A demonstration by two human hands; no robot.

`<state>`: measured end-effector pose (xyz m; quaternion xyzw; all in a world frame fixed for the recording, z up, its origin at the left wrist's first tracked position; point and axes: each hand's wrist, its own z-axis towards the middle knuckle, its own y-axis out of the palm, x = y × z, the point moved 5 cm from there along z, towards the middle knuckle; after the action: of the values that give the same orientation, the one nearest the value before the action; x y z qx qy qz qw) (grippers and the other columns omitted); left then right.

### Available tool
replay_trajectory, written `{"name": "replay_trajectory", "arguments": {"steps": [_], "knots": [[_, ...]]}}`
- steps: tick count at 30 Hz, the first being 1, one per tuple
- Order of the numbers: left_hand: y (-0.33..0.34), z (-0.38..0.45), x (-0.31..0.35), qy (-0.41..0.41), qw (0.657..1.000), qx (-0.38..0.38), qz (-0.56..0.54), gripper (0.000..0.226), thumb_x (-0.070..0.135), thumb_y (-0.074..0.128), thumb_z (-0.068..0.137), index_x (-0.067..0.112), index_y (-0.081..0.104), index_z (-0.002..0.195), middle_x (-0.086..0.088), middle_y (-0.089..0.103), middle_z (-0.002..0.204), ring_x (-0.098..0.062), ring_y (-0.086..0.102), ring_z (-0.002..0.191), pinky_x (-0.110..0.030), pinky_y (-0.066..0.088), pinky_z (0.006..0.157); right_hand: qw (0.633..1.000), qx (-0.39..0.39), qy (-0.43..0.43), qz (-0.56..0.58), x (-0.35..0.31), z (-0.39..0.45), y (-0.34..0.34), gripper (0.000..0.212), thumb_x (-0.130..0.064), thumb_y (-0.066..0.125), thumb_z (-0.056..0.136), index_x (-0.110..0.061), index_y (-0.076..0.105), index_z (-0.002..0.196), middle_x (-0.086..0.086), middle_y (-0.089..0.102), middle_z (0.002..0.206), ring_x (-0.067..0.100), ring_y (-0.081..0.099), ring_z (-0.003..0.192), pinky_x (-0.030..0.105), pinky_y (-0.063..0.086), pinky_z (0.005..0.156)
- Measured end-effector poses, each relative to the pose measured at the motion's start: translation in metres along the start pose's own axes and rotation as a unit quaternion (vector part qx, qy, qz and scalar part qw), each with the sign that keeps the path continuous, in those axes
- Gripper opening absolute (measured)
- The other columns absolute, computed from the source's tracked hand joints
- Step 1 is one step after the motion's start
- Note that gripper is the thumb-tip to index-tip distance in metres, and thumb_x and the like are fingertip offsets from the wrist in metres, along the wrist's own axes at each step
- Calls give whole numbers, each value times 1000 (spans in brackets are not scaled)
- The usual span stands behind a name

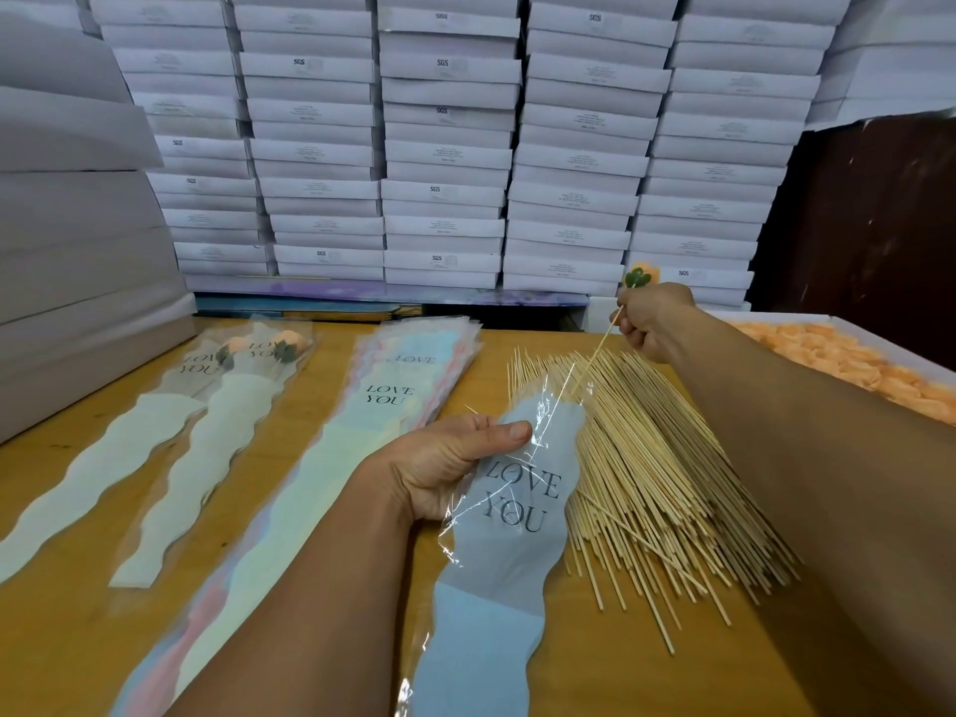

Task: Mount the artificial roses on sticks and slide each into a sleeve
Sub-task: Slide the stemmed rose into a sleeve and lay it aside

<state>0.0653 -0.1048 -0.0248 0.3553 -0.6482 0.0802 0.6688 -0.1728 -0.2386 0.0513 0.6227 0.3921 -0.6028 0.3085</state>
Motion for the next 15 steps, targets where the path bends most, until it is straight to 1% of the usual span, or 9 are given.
{"name": "replay_trajectory", "arguments": {"steps": [2,3,6,7,9,10,12,13,15], "knots": [[0,0,0,-2,1000,8,-5,46,30,95,62,5,79,97,-16,76,99,-25,75,88,-38,61,79,1000,-19,-9,-14,-1,-6,6,21,-16,61,98,-3,62,114,13,63,84,7,43,31,13,27,35],[0,0,0,-2,1000,13,-9,48,29,95,61,3,78,97,-17,76,99,-26,75,87,-39,61,78,999,-29,-16,-20,-1,-9,10,22,-17,61,98,-2,61,114,11,65,80,6,42,28,13,27,35],[2,-1,1,-1,999,19,-30,49,25,95,62,0,77,100,-20,75,100,-29,75,87,-39,62,75,997,-65,-31,-41,-2,-23,21,19,-19,60,100,-3,57,110,6,68,54,5,39,28,13,25,33],[3,-2,2,-1,999,22,-41,52,23,95,62,-1,75,104,-22,74,102,-30,75,89,-41,62,76,995,-79,-32,-51,-1,-28,23,17,-19,59,100,-3,56,108,4,67,51,5,38,28,13,24,33],[2,-1,3,3,998,37,-59,59,18,93,64,-4,69,114,-25,71,108,-33,73,93,-44,61,84,992,-100,-33,-67,2,-37,27,17,-21,58,101,-4,57,101,4,69,53,5,37,29,13,23,33],[2,-1,4,8,997,46,-62,59,16,90,68,-6,66,117,-25,70,111,-33,73,95,-45,59,88,991,-111,-32,-73,4,-41,29,19,-23,58,101,-4,58,99,5,71,56,5,36,29,14,23,34],[1,0,4,14,996,62,-61,52,13,79,76,-8,64,121,-27,68,115,-34,72,98,-47,56,94,987,-136,-28,-76,7,-50,32,19,-26,60,101,-7,60,100,6,73,63,5,36,31,14,23,33],[0,1,4,16,996,68,-64,48,11,74,79,-9,63,122,-28,68,117,-35,72,100,-48,56,95,985,-152,-24,-73,9,-55,34,19,-27,61,100,-8,61,102,6,74,66,5,37,32,15,23,33],[-2,1,5,20,994,79,-67,40,8,69,84,-10,64,120,-29,68,116,-36,72,100,-47,58,91,980,-189,-11,-61,12,-65,38,20,-28,64,99,-9,63,104,5,75,70,5,41,36,16,24,34]]}}
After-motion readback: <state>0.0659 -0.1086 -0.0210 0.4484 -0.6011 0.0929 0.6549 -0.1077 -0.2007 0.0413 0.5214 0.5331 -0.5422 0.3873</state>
